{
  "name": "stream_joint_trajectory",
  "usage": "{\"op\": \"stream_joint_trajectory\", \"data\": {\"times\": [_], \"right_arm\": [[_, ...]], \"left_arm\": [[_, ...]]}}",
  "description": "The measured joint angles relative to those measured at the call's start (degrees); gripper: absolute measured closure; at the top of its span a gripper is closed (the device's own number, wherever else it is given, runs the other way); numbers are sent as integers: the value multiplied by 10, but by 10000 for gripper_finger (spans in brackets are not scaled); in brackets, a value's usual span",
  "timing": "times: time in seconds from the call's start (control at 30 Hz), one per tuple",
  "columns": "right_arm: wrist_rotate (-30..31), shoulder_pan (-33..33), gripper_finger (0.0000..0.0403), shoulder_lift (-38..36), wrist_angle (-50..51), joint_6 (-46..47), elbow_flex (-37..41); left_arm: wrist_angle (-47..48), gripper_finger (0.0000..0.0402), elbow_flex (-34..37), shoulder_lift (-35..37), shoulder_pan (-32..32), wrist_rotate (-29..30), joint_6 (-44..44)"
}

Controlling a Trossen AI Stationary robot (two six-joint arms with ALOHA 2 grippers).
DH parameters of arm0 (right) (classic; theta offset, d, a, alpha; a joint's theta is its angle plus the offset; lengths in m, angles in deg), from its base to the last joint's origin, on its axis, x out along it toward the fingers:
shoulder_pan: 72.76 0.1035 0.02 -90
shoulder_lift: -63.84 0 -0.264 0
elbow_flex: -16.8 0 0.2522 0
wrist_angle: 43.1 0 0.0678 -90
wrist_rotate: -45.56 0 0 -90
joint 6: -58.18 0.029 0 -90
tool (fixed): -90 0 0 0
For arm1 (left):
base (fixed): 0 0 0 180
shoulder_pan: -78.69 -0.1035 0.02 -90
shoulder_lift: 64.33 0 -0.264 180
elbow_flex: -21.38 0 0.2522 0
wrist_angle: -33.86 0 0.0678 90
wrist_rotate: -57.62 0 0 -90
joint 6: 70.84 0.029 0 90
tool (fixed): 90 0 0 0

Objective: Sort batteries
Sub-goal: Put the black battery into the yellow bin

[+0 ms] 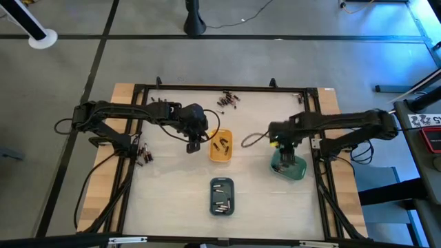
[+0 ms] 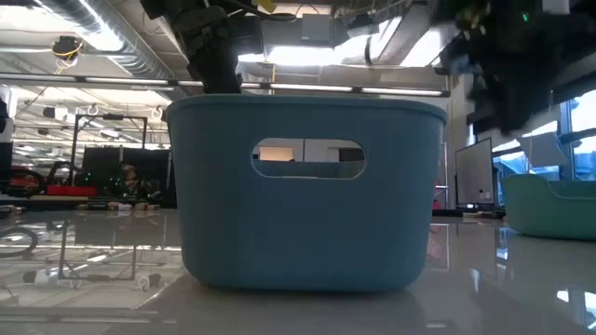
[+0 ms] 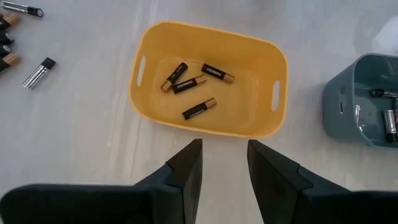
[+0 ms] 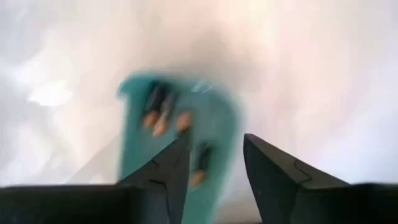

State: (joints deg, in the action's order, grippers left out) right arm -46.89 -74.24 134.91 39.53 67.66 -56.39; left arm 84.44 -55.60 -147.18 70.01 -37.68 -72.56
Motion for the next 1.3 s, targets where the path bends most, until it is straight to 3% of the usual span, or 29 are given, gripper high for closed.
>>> {"op": "stream_joint_trajectory", "data": {"times": [0.1,0.3,0.47,0.57,0.7,0.83,1.0,1.3], "right_arm": [[25,-63,266,-35,6,-7,-25],[28,-293,277,-50,9,19,-26],[70,-442,273,-23,-82,129,-9],[81,-492,272,1,-122,182,2],[90,-521,272,30,-160,232,34],[138,-522,272,57,-173,266,72],[132,-522,272,82,-178,330,75],[198,-522,272,79,-189,515,137]], "left_arm": [[1,285,0,0,0,0,1],[2,285,0,0,1,-6,2],[0,285,0,0,1,-7,-2],[1,285,0,0,1,-7,-10],[5,285,0,0,5,-7,-14],[8,285,0,0,13,-7,-13],[24,285,0,0,20,-7,-9],[32,285,0,0,29,-7,-4]]}}
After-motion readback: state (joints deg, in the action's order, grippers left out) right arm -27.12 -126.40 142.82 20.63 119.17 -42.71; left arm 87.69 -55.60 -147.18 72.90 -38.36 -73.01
